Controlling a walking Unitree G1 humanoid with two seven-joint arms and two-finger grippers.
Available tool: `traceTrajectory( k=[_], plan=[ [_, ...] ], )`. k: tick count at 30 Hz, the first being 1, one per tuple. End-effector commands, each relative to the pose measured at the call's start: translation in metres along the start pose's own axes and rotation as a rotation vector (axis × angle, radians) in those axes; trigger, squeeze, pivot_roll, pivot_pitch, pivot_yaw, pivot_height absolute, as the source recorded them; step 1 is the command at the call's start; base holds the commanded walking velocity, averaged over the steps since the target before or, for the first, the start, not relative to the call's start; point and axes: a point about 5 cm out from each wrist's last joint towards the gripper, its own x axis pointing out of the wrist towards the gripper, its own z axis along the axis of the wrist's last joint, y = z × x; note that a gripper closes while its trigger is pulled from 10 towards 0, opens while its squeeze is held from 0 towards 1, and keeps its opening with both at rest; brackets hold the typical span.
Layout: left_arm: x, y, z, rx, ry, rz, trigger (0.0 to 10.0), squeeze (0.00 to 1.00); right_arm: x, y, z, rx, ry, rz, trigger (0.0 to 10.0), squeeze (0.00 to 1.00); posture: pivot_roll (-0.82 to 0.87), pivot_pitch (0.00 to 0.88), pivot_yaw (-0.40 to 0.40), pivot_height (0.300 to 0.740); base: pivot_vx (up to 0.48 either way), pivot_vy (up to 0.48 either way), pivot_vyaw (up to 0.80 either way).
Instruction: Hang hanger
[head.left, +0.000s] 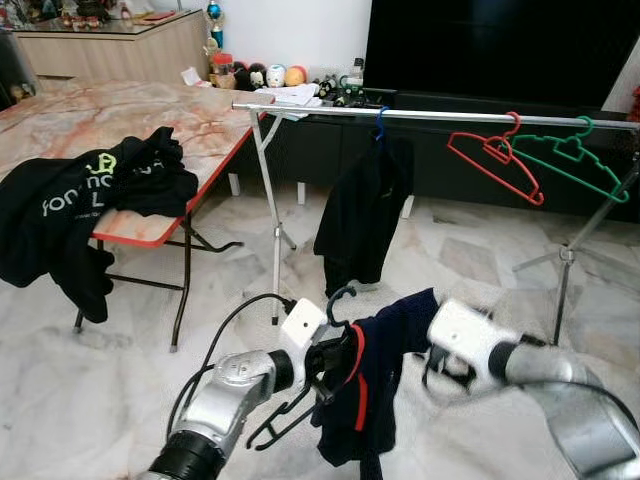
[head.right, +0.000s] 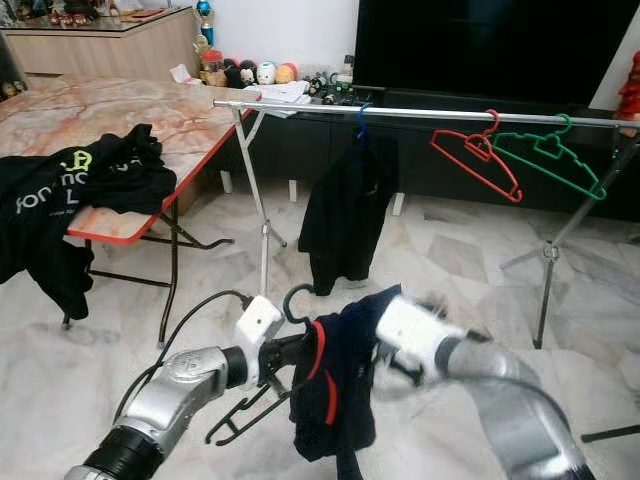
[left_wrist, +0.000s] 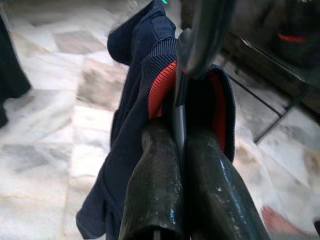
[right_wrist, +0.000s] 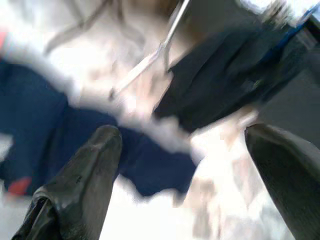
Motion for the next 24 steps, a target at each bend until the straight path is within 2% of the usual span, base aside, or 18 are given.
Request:
traceTrajectory(
  k=[1, 2, 4, 5, 6, 7, 8, 9, 11, 14, 17, 21, 23, 24],
  plan=[
    [-0.001, -0.002, 0.004, 0.036, 0.001, -0.021, 10.0, 0.00, -0.001, -0.006, 0.009, 0.035, -0.087, 0.003, 10.0, 0.00, -0.03, 0.049, -0.013, 0.740, 0.000, 0.000, 0.00],
    [-0.002, 0.000, 0.004, 0.035, 0.000, -0.010, 10.0, 0.00, -0.001, -0.006, 0.011, 0.045, -0.109, 0.030, 10.0, 0.00, -0.03, 0.050, -0.013, 0.740, 0.000, 0.000, 0.00],
    [-0.005, 0.002, 0.004, 0.037, 0.001, -0.010, 10.0, 0.00, -0.003, 0.002, 0.017, 0.031, -0.193, 0.162, 10.0, 0.00, -0.03, 0.052, -0.013, 0.740, 0.000, 0.000, 0.00],
    [-0.005, 0.002, 0.004, 0.037, 0.001, -0.010, 10.0, 0.00, -0.003, 0.002, 0.017, 0.031, -0.193, 0.162, 10.0, 0.00, -0.03, 0.052, -0.013, 0.740, 0.000, 0.000, 0.00],
    [-0.006, 0.002, 0.004, 0.049, 0.007, -0.023, 10.0, 0.00, -0.003, 0.006, 0.014, 0.037, -0.188, 0.237, 10.0, 0.00, -0.03, 0.055, -0.014, 0.740, 0.000, 0.000, 0.00],
    [-0.008, 0.001, 0.005, 0.056, 0.009, -0.043, 10.0, 0.00, -0.008, 0.017, 0.011, 0.053, -0.219, 0.404, 10.0, 0.00, -0.03, 0.058, -0.014, 0.740, 0.000, 0.000, 0.00],
    [-0.008, 0.001, 0.005, 0.056, 0.009, -0.043, 10.0, 0.00, -0.008, 0.017, 0.011, 0.053, -0.219, 0.404, 10.0, 0.00, -0.03, 0.058, -0.014, 0.740, 0.000, 0.000, 0.00],
    [-0.010, 0.001, 0.005, 0.075, 0.019, -0.060, 10.0, 0.00, -0.012, 0.022, 0.003, 0.029, -0.199, 0.521, 10.0, 0.00, -0.03, 0.057, -0.015, 0.740, 0.000, 0.000, 0.00],
    [-0.012, 0.001, 0.005, 0.095, 0.030, -0.076, 10.0, 0.00, -0.014, 0.021, -0.013, -0.043, -0.117, 0.595, 10.0, 0.00, -0.02, 0.058, -0.016, 0.740, 0.000, 0.000, 0.00],
    [-0.014, 0.002, 0.006, 0.108, 0.033, -0.089, 10.0, 0.00, -0.016, 0.014, -0.024, -0.065, -0.066, 0.659, 10.0, 0.00, -0.02, 0.056, -0.014, 0.740, 0.000, 0.000, 0.00],
    [-0.018, 0.001, 0.010, 0.134, 0.034, -0.127, 10.0, 0.00, -0.012, -0.001, -0.028, -0.148, -0.030, 0.627, 10.0, 0.00, -0.02, 0.056, -0.017, 0.740, 0.000, 0.000, 0.00],
    [-0.021, -0.003, 0.013, 0.149, 0.046, -0.183, 10.0, 0.00, -0.008, -0.011, -0.015, -0.148, -0.108, 0.617, 10.0, 0.00, -0.02, 0.053, -0.016, 0.740, 0.000, 0.000, 0.00],
    [-0.021, -0.004, 0.012, 0.166, 0.059, -0.193, 10.0, 0.00, -0.008, -0.011, -0.012, -0.141, -0.136, 0.642, 10.0, 0.00, -0.02, 0.052, -0.016, 0.740, 0.000, 0.000, 0.00],
    [-0.021, -0.006, 0.013, 0.176, 0.067, -0.213, 10.0, 0.00, -0.008, -0.007, -0.008, -0.130, -0.171, 0.698, 10.0, 0.00, -0.02, 0.051, -0.016, 0.740, 0.000, 0.000, 0.00]
  ],
)
